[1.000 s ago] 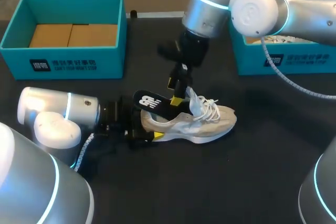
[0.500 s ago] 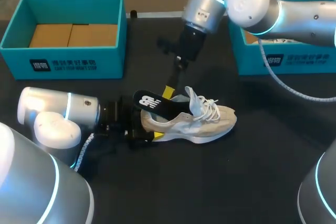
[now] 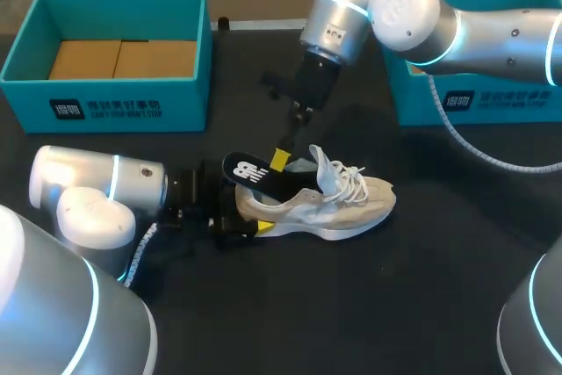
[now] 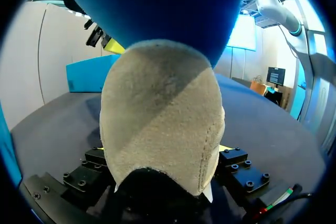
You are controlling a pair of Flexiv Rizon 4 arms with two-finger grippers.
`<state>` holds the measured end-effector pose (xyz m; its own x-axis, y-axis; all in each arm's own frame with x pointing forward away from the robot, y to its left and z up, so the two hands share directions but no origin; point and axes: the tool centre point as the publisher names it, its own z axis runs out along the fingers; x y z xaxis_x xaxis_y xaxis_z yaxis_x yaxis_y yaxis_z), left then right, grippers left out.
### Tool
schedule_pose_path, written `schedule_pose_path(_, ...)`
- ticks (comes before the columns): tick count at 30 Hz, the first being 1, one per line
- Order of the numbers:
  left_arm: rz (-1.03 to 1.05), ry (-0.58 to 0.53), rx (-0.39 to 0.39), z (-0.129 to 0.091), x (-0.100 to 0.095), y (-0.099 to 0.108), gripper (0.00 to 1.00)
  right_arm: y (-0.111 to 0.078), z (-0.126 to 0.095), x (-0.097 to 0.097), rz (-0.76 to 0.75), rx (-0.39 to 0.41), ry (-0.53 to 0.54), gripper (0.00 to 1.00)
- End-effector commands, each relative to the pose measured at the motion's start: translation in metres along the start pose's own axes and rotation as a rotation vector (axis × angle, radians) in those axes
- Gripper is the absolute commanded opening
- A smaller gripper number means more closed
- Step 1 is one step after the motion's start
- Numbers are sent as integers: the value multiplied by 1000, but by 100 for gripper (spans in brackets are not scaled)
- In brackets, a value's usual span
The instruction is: Take the shoe out of the shoebox, open the shoe tongue, remove and reinsert the insole, then place the shoe into the shoebox
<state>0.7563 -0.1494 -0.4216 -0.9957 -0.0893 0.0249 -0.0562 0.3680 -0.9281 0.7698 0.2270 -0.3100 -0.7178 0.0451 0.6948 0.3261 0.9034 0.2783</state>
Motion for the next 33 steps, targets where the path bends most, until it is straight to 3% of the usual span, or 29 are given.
schedule_pose_path(1, -1, 1, -3, 1, -1, 1, 0, 2, 3, -8, 3, 1, 3, 44)
schedule_pose_path(8, -1, 1, -3, 1, -1, 1, 0, 3, -8, -2, -6, 3, -33, 48)
schedule_pose_path(16, -1, 1, -3, 1, -1, 1, 0, 9, 0, -16, -37, 15, -5, 51)
schedule_pose_path(22, -1, 1, -3, 1, -1, 1, 0, 16, 9, -22, -71, 14, 22, 66)
schedule_pose_path(33, -1, 1, -3, 1, -1, 1, 0, 7, 19, -5, -75, 15, 57, 62)
